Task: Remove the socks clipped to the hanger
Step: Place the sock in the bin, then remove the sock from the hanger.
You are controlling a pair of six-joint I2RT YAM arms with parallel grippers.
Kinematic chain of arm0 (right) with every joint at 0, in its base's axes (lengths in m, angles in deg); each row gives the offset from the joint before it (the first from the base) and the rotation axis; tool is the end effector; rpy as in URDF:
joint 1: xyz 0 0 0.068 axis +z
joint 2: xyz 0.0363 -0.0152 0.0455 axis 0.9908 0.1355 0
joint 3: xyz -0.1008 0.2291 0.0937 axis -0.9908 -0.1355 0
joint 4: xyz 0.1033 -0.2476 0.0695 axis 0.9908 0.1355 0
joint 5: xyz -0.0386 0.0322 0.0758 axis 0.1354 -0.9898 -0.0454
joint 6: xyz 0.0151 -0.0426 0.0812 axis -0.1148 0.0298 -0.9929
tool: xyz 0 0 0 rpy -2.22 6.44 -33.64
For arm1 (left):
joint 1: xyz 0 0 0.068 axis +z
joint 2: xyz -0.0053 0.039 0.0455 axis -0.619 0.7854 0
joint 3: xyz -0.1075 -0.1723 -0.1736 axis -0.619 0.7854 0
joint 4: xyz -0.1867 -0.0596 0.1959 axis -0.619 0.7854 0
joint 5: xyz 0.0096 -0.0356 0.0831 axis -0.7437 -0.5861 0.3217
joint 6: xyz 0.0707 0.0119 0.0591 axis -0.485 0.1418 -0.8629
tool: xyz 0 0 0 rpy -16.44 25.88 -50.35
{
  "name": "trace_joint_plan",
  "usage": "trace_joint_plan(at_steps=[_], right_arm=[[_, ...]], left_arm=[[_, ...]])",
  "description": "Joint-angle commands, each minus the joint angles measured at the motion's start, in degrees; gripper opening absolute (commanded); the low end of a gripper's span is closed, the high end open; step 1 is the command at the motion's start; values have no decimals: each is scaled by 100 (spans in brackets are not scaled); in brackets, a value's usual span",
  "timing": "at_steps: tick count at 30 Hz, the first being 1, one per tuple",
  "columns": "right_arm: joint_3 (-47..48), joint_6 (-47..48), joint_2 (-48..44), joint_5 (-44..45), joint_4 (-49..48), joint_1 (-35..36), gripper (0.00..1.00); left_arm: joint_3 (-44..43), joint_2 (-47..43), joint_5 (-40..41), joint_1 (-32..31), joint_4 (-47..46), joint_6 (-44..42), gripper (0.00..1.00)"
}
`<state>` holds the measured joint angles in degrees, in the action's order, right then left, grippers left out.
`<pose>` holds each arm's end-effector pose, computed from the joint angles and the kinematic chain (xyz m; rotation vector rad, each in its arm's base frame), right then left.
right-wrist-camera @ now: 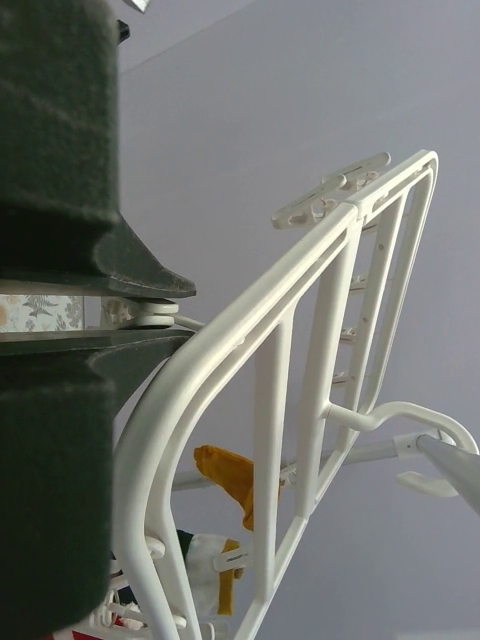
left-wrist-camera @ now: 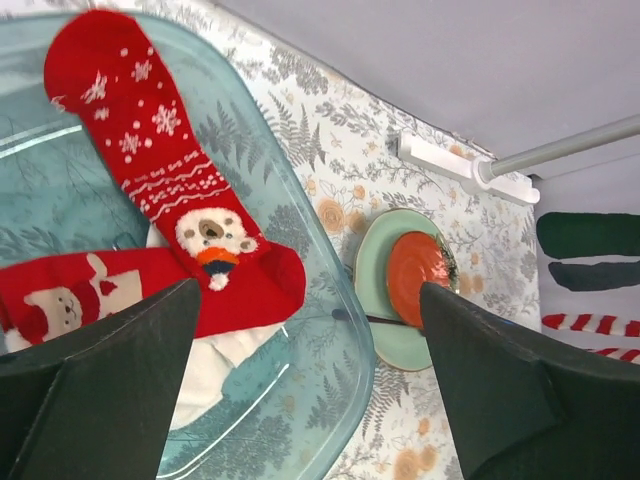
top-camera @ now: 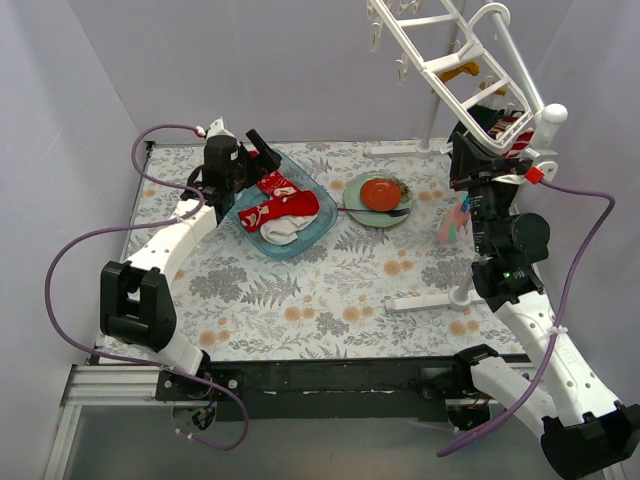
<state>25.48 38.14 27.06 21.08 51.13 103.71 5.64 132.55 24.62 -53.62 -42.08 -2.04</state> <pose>0.2281 0.0669 0.4569 0.1447 0.9843 0.3862 0.4163 -0.1140 0.2816 -1.1387 1.8400 -1.0069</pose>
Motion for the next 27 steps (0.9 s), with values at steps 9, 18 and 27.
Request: trace_joint_plan(at_steps=[9, 18, 27], right_arm=[[-349, -163, -263, -529, 288, 48, 23], [-366, -321, -465, -784, 666, 48, 63], [107, -391, -597, -1294, 1684, 48, 74]], left_arm=[[252, -1067, -513, -1115, -794, -941, 91], [570, -699, -1420, -2100, -2218, -1029, 91], [262, 197, -1491, -2926, -3273, -1231, 90]])
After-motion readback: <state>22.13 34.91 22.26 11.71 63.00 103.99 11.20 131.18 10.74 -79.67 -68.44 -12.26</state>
